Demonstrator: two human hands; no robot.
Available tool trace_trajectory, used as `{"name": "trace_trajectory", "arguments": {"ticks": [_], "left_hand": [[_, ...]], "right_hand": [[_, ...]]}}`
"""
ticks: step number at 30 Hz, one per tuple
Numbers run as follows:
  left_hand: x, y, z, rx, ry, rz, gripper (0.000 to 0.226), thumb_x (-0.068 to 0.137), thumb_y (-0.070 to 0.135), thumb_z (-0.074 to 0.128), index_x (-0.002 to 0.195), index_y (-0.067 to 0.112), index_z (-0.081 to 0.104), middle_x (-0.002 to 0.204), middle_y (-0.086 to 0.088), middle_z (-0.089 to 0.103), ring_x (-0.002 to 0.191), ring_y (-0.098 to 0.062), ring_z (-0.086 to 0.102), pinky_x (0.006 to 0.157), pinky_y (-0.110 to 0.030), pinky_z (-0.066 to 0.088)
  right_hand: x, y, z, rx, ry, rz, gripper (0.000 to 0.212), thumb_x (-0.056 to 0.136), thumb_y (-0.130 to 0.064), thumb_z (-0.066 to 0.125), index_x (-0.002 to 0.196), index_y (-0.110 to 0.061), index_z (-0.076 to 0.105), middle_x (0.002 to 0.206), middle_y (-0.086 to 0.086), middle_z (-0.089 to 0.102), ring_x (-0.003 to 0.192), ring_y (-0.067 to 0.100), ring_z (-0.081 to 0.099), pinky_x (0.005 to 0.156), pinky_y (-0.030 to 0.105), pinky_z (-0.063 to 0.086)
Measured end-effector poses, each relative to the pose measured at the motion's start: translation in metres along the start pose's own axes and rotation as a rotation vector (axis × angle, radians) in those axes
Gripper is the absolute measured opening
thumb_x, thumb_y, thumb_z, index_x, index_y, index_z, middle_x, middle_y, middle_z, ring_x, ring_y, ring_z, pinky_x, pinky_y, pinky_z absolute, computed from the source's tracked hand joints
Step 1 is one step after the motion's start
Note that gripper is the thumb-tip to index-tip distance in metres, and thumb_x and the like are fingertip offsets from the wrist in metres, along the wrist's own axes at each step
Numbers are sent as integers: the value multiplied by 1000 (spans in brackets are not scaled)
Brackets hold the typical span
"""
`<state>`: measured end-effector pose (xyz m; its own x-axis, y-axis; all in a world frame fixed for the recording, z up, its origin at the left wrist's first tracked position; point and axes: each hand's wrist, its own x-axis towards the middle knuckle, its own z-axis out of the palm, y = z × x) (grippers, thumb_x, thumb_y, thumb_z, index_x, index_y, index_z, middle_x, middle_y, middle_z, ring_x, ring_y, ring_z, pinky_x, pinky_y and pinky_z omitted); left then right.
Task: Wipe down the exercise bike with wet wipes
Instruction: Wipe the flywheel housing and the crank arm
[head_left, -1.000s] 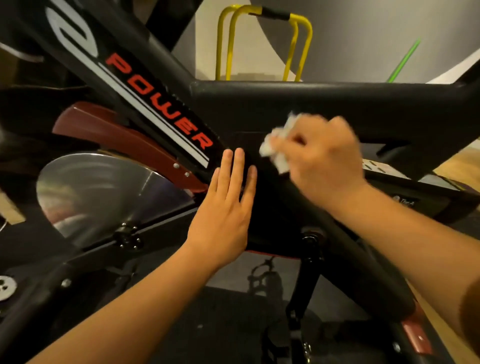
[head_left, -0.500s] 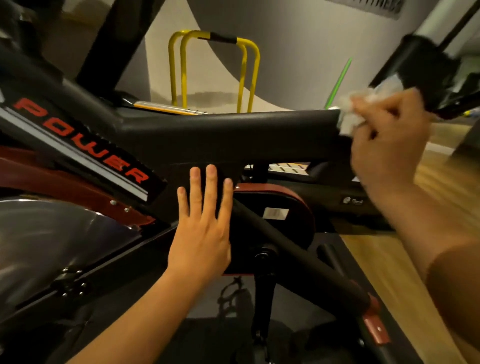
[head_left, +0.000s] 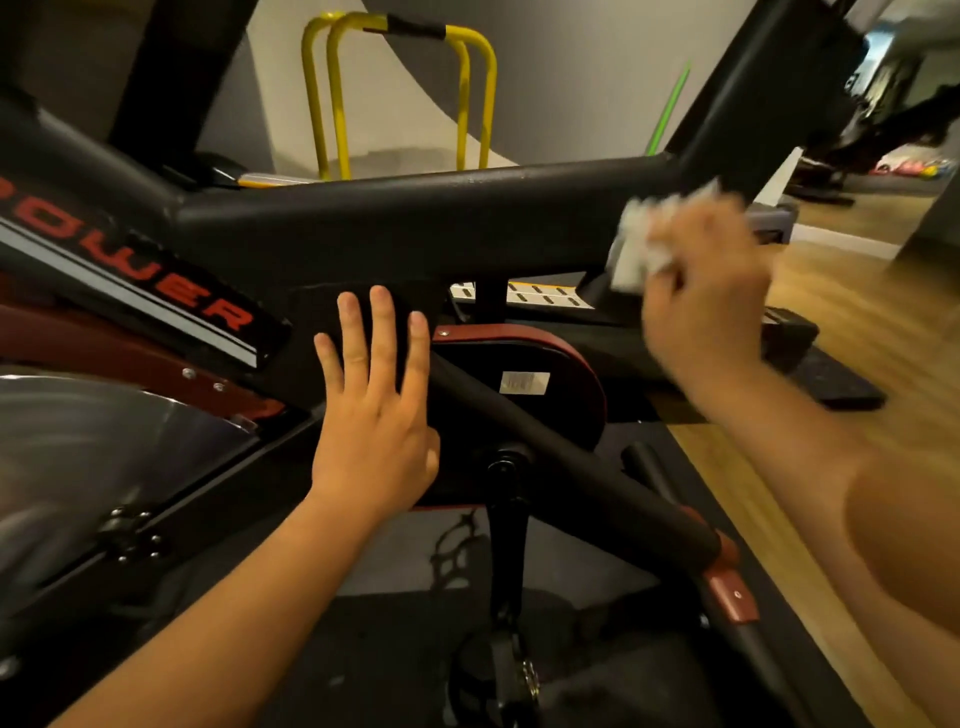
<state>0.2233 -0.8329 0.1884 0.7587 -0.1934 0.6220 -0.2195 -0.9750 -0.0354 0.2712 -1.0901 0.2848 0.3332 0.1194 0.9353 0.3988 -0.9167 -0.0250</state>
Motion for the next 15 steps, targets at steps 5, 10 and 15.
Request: {"name": "trace_trajectory", "arguments": {"ticks": [5,10,15], "left_hand": [[-3,-10,0,16,15,36,100,77,23,63,155,8,3,160,-25,-8,147,-45,-13,117,-64,6],[-4,-9,-2,37,34,40,96,77,22,64,154,6,10,160,-26,-4,147,-45,-9,117,-64,10],[-3,-6,-2,47,47,24,97,76,26,66,154,4,12,160,-27,-2,147,-44,-10,116,-65,9]], "right_hand": [[13,19,-8,-57,-101,-176,22,88,-8,47,102,0,63,102,25,57,90,35,54,80,20,42],[72,47,-15,-91,220,171,34,97,-27,40,105,-2,60,111,18,60,104,26,56,81,10,30],[-4,-4,6,29,126,169,19,85,-7,46,96,-2,61,102,18,59,96,28,56,83,10,36]]}}
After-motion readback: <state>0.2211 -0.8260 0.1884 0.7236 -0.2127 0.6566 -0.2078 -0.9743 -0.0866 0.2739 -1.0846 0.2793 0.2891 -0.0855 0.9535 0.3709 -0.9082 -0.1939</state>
